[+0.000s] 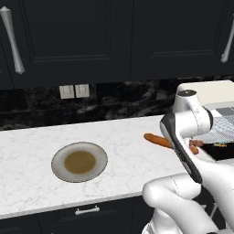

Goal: Pick up the kebab skewer and baguette bread, and place them inside the toaster oven. Close the toaster oven door and start by setting the timer.

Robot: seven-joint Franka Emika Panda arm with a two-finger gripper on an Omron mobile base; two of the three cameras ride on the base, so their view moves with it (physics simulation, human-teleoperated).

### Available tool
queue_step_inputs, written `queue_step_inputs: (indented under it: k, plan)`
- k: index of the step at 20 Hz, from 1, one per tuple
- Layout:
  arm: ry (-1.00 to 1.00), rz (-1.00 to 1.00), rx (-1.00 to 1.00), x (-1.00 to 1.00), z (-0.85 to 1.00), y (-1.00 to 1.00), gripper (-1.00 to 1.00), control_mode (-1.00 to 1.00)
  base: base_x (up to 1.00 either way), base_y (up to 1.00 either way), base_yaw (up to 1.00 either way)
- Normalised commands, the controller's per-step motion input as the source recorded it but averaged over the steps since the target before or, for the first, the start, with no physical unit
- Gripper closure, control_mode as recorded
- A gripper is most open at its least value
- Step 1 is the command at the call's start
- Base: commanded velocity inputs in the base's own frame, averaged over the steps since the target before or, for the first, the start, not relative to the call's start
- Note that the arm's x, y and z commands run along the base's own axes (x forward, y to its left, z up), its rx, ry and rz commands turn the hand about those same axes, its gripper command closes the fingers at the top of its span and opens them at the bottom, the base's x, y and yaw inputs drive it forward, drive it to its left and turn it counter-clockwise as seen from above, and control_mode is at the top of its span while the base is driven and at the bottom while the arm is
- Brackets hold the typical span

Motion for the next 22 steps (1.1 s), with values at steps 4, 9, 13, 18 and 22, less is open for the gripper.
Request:
queue_step_inputs:
  k: [4,9,13,18,22]
  plan:
    - [-0.06,0.17,0.00,0.00,0.30,-1.00,1.00,-1.00,0.00,0.00,0.00]
    - [-0.04,0.18,0.00,0.09,0.26,-1.00,1.00,-1.00,0.00,0.00,0.00]
    - [-0.09,0.11,0.00,0.19,0.18,-0.98,1.00,-1.00,0.00,0.00,0.00]
    - [-0.09,0.18,0.00,0.49,0.06,-0.96,1.00,-1.00,0.00,0.00,0.00]
    - [-0.11,0.24,0.03,0.56,0.02,-0.88,1.00,-1.00,0.00,0.00,0.00]
